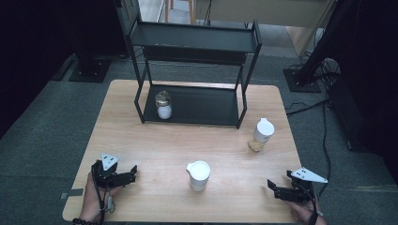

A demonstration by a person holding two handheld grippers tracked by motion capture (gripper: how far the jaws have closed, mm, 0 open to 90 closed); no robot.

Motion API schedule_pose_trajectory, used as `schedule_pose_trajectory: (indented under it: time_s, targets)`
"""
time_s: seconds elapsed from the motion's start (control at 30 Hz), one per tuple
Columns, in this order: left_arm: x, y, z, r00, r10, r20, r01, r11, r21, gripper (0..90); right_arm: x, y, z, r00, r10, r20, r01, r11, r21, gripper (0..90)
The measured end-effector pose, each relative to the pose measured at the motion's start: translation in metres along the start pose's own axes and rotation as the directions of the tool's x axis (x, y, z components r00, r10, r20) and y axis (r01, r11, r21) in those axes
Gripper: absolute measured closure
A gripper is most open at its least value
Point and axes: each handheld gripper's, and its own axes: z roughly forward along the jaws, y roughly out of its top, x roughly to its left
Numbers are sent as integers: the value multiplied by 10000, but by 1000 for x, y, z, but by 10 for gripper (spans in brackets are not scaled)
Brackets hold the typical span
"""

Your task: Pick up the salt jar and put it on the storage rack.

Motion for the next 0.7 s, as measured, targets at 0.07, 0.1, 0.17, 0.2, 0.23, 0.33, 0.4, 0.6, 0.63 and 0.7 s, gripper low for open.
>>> schedule_pose_trajectory:
  time_s: [0.07,0.1,0.17,0.2,0.23,0.33,0.4,0.6,0.63,0.7]
  targets:
    - [2,-1,-2,10000,-65,27,65,10000,-18,0,0,0,0,10000,-8,4,8,10000,-2,62]
    - [2,-2,-2,10000,-58,23,58,10000,-4,0,0,0,0,10000,-4,10,4,10000,-2,62]
    - [3,-3,-3,10000,-18,24,18,10000,49,0,0,0,0,10000,-20,12,20,10000,-2,62]
    - [3,-3,-3,10000,-72,47,71,10000,37,0,0,0,0,10000,-20,12,20,10000,-2,62]
    - [4,-3,-3,9999,-103,73,103,9999,28,0,0,0,0,10000,-26,4,26,10000,-3,62]
    - [5,-4,-4,9998,-142,117,142,9999,21,0,0,0,0,10000,-9,-9,9,10000,-15,62]
    - [5,-4,-5,9998,-149,125,149,9999,16,0,0,0,-1,10000,-6,-6,6,10000,-21,62]
    - [6,-6,-7,10000,6,81,-7,9999,104,0,0,0,0,10000,-14,-11,14,10000,-17,62]
    - [8,-8,-9,10000,21,85,-22,9999,121,0,0,0,0,10000,-20,-25,20,10000,-16,62]
    - [10,-11,-12,9999,-67,84,66,9999,125,0,0,0,0,10000,-23,-24,23,10000,-3,62]
